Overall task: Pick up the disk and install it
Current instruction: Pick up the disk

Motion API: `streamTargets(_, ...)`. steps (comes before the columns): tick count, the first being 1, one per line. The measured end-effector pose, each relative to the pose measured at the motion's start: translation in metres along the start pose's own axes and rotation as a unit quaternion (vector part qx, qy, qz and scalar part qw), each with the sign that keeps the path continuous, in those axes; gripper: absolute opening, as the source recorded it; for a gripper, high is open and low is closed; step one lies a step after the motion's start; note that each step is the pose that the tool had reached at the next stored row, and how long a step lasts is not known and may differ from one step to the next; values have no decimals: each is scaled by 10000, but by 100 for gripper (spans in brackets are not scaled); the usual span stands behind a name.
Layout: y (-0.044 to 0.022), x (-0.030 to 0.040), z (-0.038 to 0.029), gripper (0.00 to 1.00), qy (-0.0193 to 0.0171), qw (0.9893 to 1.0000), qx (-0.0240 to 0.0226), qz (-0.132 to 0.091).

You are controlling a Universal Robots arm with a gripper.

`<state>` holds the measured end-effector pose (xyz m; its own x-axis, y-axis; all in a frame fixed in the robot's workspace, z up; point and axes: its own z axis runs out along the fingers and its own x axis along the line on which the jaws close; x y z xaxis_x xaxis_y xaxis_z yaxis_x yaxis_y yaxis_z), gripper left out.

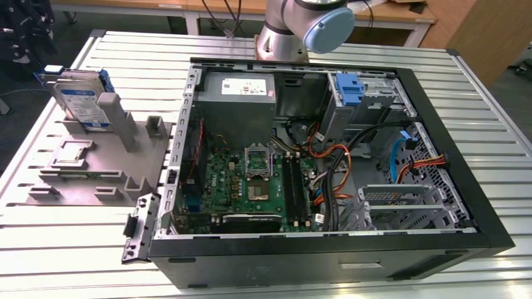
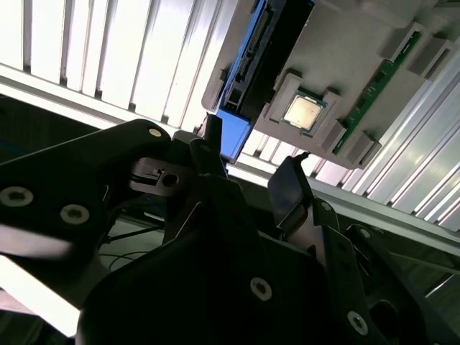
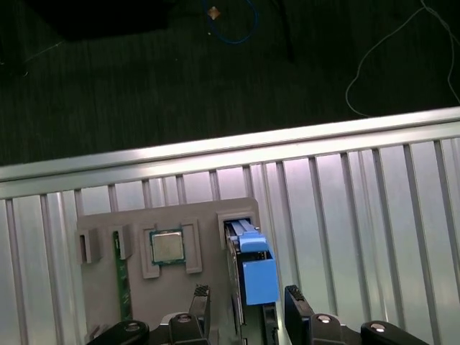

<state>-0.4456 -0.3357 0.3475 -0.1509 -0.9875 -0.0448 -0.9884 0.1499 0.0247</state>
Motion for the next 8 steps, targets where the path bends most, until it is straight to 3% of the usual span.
streamTargets(8, 30, 8, 99, 53, -19, 9999, 80, -70)
